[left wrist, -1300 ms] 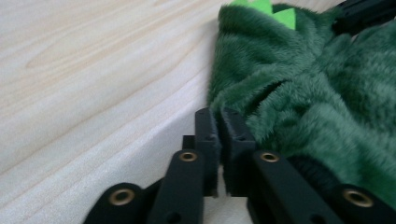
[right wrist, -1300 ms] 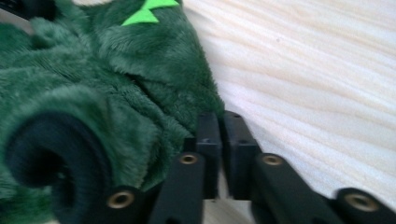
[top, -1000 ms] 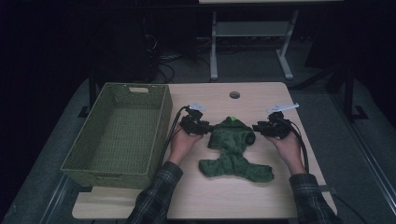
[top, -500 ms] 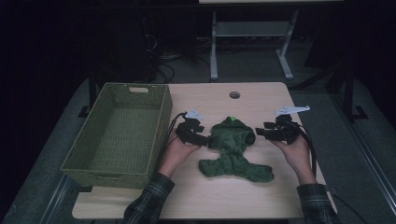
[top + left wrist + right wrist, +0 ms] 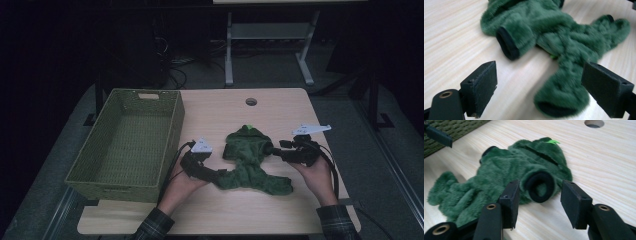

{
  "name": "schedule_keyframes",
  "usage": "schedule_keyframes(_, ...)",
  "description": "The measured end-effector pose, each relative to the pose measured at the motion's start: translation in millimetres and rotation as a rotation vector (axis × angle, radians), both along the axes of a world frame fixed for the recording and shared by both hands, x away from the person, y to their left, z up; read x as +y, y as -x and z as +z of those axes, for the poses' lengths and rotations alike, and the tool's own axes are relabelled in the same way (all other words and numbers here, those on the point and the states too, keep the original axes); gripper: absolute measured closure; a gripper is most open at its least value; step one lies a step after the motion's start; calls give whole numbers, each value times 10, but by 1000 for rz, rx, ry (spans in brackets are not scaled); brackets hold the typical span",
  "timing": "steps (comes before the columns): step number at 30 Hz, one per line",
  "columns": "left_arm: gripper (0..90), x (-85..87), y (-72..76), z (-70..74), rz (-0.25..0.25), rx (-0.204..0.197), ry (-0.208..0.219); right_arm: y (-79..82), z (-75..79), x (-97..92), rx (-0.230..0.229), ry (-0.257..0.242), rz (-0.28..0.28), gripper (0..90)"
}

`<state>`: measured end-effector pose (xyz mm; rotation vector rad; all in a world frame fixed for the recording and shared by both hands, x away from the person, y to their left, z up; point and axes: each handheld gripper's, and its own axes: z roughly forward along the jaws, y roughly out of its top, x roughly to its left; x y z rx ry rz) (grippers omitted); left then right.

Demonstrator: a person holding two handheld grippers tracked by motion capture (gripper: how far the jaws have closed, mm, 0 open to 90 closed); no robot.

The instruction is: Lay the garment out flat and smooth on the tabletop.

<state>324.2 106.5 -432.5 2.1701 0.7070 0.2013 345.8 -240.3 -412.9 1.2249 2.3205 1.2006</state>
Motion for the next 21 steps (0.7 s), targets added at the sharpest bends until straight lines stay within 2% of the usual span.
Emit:
schedule_keyframes(8,127,63,350,-144,1,-17,-7,149,21,170,-3,-27,53,513)
schedule_keyframes(11,127,94,447,-192,-4,-24,-36,199,49,248,-2,-38,79,521)
schedule_keyframes(17,127,159,571,-285,4,-10,-49,267,79,427,-15,-40,131,563)
schedule_keyframes(21,127,183,613,-339,13,-22,-64,311,103,546,-28,-61,163,585)
